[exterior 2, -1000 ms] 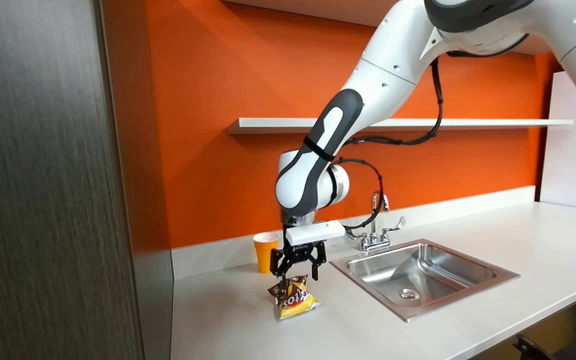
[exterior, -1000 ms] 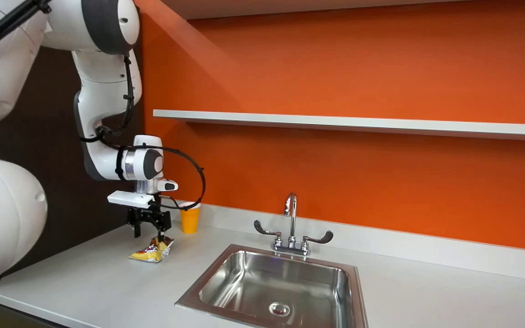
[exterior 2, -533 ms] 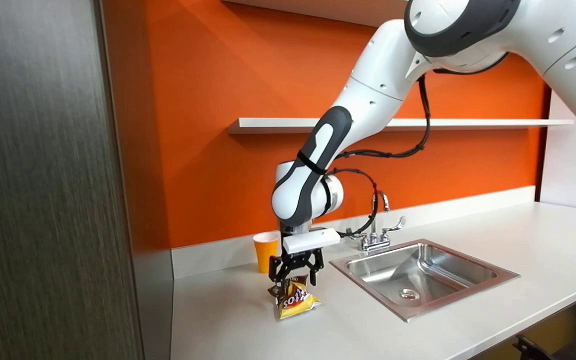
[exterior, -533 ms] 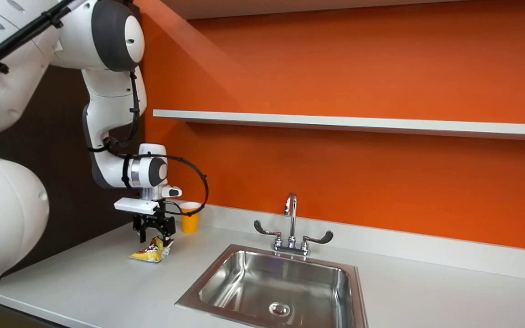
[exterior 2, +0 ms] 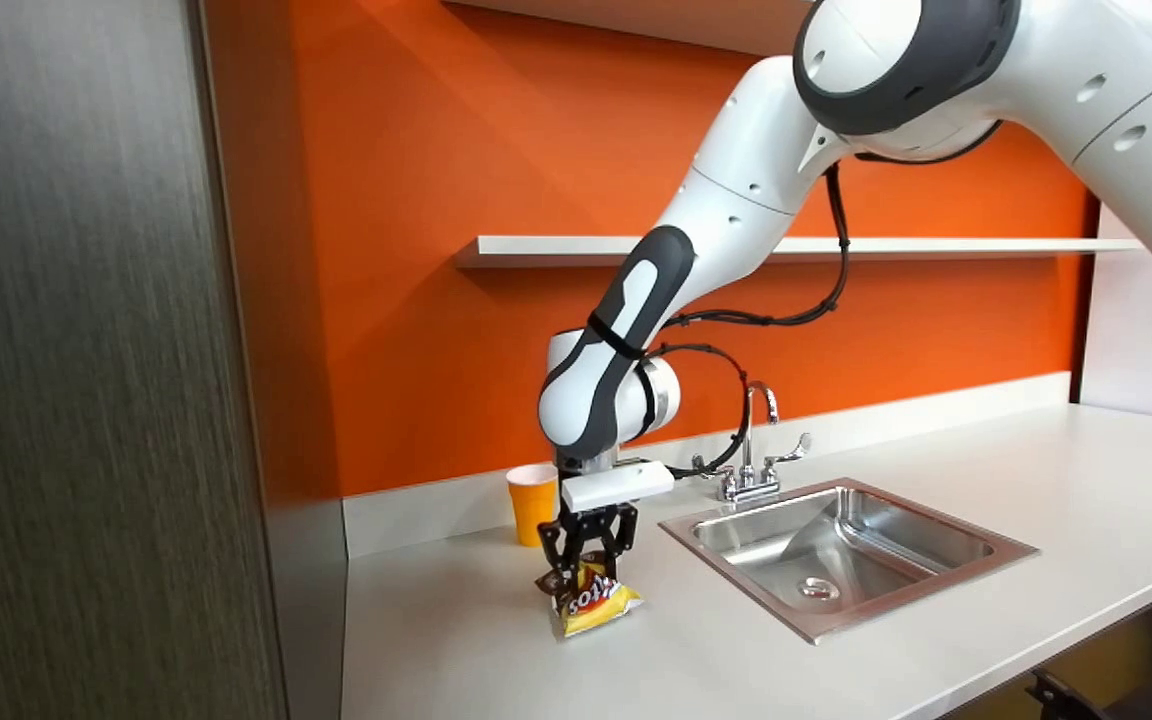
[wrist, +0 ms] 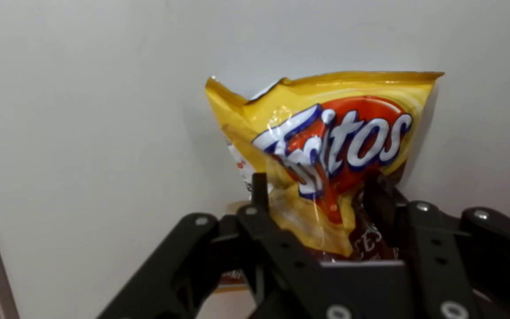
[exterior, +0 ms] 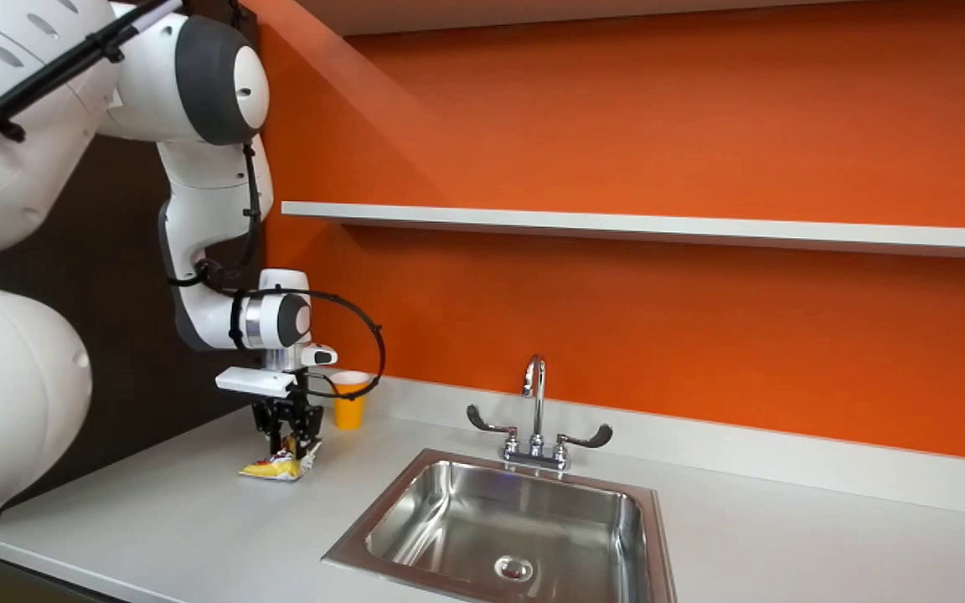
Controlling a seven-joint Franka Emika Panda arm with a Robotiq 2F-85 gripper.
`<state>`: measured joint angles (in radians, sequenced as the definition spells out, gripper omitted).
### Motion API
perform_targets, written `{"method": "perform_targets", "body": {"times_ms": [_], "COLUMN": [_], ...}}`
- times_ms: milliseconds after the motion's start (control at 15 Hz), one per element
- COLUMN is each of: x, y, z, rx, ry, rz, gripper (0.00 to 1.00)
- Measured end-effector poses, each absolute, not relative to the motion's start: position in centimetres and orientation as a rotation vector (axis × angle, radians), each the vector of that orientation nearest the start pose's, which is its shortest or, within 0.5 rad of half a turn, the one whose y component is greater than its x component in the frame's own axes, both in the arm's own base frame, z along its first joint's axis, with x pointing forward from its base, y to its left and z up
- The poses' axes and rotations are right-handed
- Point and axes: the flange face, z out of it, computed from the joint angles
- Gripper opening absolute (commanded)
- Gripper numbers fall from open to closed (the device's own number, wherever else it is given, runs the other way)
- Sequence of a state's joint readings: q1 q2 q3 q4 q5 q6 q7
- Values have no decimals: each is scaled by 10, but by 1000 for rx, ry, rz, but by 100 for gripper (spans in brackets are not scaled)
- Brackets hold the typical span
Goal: Put the yellow packet in the sink
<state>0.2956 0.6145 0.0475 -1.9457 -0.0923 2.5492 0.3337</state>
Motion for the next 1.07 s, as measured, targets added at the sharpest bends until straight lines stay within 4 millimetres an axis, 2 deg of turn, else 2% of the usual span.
{"method": "perform_targets", "body": {"times_ms": [267, 1067], "x": [585, 596], "y": [206, 211], "z": [162, 177], "rx": [-3168, -3163], "ry": [-116, -120], "rz": [-12, -67], "gripper": [2, 0]}}
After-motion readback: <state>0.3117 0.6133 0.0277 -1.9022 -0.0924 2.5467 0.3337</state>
